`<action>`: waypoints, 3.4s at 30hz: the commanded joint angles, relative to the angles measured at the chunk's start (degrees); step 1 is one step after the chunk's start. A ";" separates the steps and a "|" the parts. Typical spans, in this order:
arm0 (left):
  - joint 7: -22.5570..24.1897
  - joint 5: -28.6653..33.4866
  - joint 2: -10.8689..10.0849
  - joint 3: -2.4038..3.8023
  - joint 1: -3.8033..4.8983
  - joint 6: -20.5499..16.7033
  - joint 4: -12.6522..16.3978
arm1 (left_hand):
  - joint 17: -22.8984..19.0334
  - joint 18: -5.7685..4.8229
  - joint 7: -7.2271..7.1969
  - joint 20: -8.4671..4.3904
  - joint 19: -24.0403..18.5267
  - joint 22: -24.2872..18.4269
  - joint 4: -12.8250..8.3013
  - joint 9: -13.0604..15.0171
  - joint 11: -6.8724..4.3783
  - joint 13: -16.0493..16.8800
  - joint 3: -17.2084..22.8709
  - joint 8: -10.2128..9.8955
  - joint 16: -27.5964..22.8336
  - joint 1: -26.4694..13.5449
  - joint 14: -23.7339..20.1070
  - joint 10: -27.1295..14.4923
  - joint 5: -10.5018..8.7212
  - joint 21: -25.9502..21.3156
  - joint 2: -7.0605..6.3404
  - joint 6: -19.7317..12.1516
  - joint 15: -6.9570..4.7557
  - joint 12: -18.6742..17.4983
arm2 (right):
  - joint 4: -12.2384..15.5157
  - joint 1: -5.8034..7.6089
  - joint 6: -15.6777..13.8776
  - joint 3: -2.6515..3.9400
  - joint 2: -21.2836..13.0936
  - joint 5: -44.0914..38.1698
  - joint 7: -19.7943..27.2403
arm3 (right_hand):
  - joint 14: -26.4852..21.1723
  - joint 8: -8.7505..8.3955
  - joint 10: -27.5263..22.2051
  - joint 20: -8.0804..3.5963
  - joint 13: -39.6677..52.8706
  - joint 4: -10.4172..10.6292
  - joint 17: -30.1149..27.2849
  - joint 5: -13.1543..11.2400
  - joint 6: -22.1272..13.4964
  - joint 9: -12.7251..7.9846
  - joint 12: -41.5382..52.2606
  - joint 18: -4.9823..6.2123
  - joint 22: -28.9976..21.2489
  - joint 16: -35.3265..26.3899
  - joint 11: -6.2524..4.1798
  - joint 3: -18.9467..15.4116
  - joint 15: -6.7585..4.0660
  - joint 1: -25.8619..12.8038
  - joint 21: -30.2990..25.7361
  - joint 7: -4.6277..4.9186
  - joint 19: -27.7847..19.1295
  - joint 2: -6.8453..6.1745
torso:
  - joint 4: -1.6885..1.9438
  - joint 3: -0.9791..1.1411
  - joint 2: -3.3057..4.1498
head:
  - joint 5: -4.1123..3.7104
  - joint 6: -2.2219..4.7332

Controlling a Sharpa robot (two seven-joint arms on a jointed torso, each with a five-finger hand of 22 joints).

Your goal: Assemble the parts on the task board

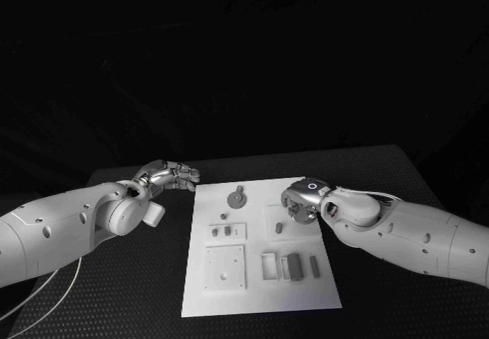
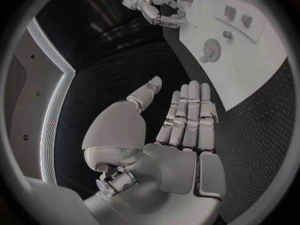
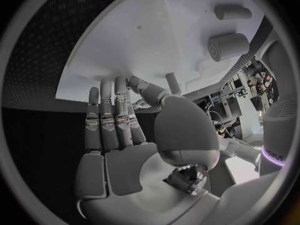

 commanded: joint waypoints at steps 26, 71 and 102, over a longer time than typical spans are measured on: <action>-0.38 -0.67 -0.15 0.03 0.07 0.71 -0.10 | 0.32 0.10 0.31 0.06 0.51 -0.30 -0.01 -0.05 0.04 -0.07 -0.49 0.15 -0.35 -0.24 0.46 -0.08 -0.04 0.26 -0.02 0.17 0.06 0.28 | 0.74 -1.39 0.99 -0.84 -0.84 -0.54 -0.39 | 3.46 1.67 -1.68 -0.39 -4.76 -0.02 2.69 0.13 3.52 0.35 -6.60 0.69 1.30 0.24 1.21 -0.29 -1.71 1.10 1.57 -1.52 3.66 -0.05 | -0.04 0.05 0.00 | 0.06 -0.37; -0.86 -0.95 0.00 0.03 0.07 0.79 -0.35 | 0.66 0.11 0.32 -0.01 0.72 -0.62 -0.08 -0.13 0.09 -0.20 -0.48 0.17 -0.53 0.11 0.66 -0.28 -0.02 0.27 -0.11 0.04 -0.03 0.33 | 2.40 -0.94 -2.17 0.08 -1.36 -0.22 -0.38 | 6.85 3.29 2.23 -1.63 -2.64 -0.19 5.18 0.14 7.28 1.78 -5.38 0.74 1.29 1.36 -0.68 -0.17 -3.26 1.90 2.90 -3.13 7.25 3.03 | -0.01 0.00 0.02 | -0.07 -0.26; -1.16 -0.95 -0.05 0.03 0.08 1.03 -0.38 | 0.86 0.07 0.47 0.01 0.73 -0.86 0.00 -0.24 0.24 -0.35 -0.51 0.05 -0.74 0.14 0.66 -0.63 -0.02 0.24 -0.22 -0.28 0.00 0.25 | 1.54 -0.39 1.22 0.18 -1.31 2.77 -0.15 | 0.88 -1.32 -7.38 -1.03 -5.33 2.05 5.84 0.11 -0.38 -0.01 -11.22 -0.89 1.54 -3.14 3.74 -0.35 -0.22 -0.12 2.07 -0.59 1.64 -3.95 | 0.07 -0.02 0.00 | -0.22 -0.39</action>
